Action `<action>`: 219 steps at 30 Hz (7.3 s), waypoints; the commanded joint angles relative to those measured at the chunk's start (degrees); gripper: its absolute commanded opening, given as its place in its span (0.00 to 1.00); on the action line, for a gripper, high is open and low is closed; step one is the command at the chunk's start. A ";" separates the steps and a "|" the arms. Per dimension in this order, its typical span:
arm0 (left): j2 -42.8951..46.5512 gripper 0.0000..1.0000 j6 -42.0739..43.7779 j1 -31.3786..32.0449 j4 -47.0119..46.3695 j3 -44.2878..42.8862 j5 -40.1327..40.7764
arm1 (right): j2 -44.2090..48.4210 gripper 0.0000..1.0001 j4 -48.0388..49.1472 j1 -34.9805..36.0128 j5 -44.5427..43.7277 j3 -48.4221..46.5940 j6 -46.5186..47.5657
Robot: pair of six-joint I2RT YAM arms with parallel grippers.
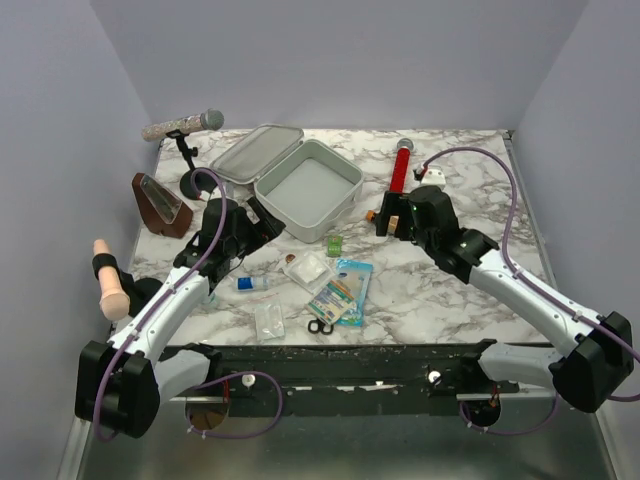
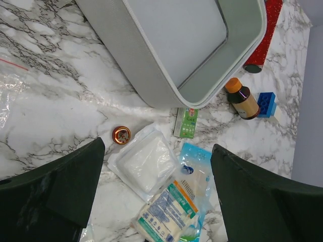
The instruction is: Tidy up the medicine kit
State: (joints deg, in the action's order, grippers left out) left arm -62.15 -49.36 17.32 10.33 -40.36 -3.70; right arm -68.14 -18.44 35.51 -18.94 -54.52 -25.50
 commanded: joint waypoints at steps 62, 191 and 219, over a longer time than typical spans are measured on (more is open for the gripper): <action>2.65 0.93 -0.65 0.08 -8.75 5.64 -5.70 | -36.79 0.83 -4.49 -11.07 17.20 -16.13 14.59; 3.26 0.94 1.90 0.17 -0.40 4.41 -0.43 | -50.89 0.83 -3.01 -9.49 9.53 -47.97 18.73; 5.90 0.93 -0.73 0.52 -2.24 7.05 -2.45 | -8.41 0.94 12.01 -9.78 13.58 13.56 1.68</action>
State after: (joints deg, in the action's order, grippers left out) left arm -56.36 -49.04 17.39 8.62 -34.24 -5.26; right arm -78.30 -13.85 19.79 -10.87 -43.20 -23.38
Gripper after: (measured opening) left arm 0.930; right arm 0.939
